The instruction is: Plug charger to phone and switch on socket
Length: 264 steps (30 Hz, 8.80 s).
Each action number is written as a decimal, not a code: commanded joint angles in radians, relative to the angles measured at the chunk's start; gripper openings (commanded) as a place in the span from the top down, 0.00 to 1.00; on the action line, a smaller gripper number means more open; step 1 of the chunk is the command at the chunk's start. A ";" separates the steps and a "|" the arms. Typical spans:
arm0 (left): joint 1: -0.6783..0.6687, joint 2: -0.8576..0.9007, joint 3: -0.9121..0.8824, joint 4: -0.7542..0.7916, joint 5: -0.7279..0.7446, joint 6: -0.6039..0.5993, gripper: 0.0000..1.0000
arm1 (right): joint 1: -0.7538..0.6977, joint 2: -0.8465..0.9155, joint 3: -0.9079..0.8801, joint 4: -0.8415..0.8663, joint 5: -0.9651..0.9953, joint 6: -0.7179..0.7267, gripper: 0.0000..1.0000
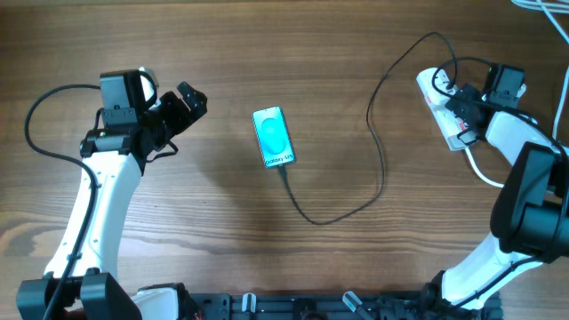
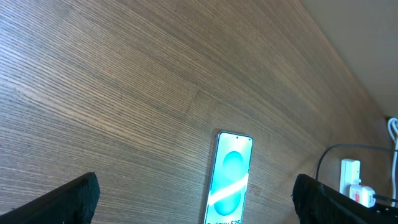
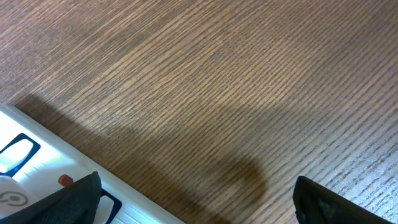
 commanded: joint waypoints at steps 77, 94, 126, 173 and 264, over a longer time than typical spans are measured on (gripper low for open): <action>0.004 -0.011 0.000 0.002 -0.009 0.019 0.00 | 0.020 -0.040 0.206 -0.415 -0.155 -0.423 0.00; 0.004 -0.454 -0.002 -0.225 -0.006 0.019 0.00 | 0.020 -0.040 0.206 -0.415 -0.155 -0.423 0.00; -0.078 -1.105 -1.021 0.795 -0.064 0.079 0.00 | 0.020 -0.040 0.206 -0.415 -0.155 -0.424 0.00; -0.123 -1.429 -1.021 0.436 -0.170 0.228 0.00 | 0.020 -0.040 0.206 -0.415 -0.155 -0.423 0.00; -0.123 -1.429 -1.021 0.436 -0.170 0.228 0.00 | 0.270 -0.682 -0.722 0.422 -0.532 -0.514 0.00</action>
